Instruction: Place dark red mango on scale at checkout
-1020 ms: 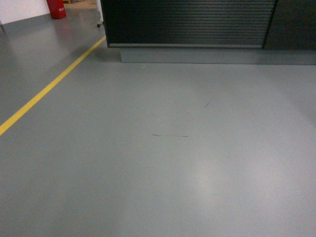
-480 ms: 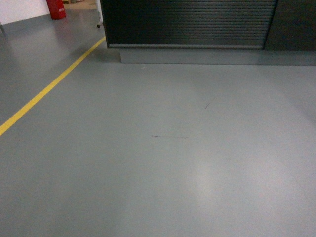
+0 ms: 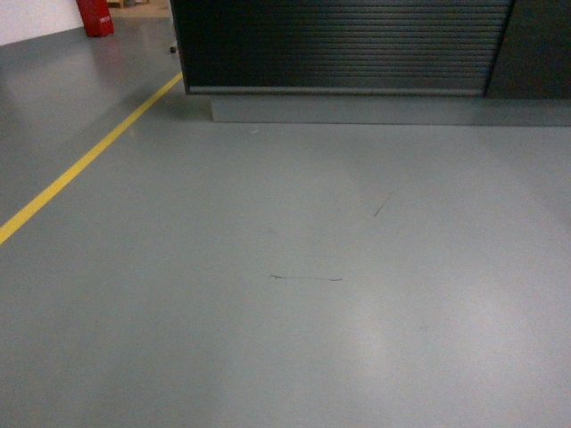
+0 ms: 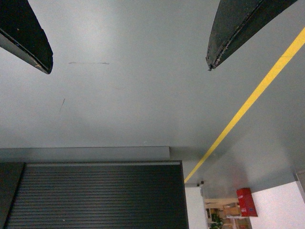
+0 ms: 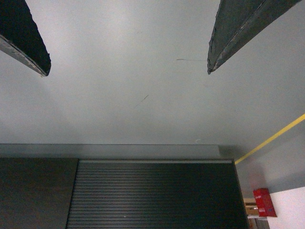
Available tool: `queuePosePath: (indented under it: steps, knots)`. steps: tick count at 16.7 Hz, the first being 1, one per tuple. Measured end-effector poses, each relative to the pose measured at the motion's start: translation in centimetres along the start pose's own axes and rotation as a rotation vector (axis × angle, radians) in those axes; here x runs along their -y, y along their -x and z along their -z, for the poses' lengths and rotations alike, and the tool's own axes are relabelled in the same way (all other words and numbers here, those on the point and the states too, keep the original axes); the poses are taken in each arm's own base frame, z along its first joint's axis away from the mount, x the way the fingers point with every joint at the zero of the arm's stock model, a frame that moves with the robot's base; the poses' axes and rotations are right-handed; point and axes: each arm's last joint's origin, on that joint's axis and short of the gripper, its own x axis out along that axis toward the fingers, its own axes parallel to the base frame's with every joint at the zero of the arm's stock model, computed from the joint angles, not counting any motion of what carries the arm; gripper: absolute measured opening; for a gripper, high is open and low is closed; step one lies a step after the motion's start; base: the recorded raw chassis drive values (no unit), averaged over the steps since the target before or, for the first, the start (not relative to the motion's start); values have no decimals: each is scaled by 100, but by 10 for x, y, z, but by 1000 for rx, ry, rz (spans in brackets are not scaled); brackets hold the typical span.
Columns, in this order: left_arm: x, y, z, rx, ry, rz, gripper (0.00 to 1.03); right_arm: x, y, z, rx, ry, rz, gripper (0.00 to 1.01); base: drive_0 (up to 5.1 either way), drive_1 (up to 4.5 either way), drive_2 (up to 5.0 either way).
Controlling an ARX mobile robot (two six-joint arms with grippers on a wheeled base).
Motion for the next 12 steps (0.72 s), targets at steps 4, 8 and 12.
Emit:
queuePosePath:
  steps: [4, 8, 12]
  knots:
    - [0, 0, 0, 1, 0, 0, 98, 0, 0, 0, 1, 0, 0, 98, -7, 409, -422]
    - [0, 0, 0, 0, 0, -1, 98, 0, 0, 0, 2, 0, -1, 98, 7, 426, -413]
    - [0, 0, 0, -1, 0, 0, 98, 0, 0, 0, -1, 0, -1, 98, 11, 432, -410]
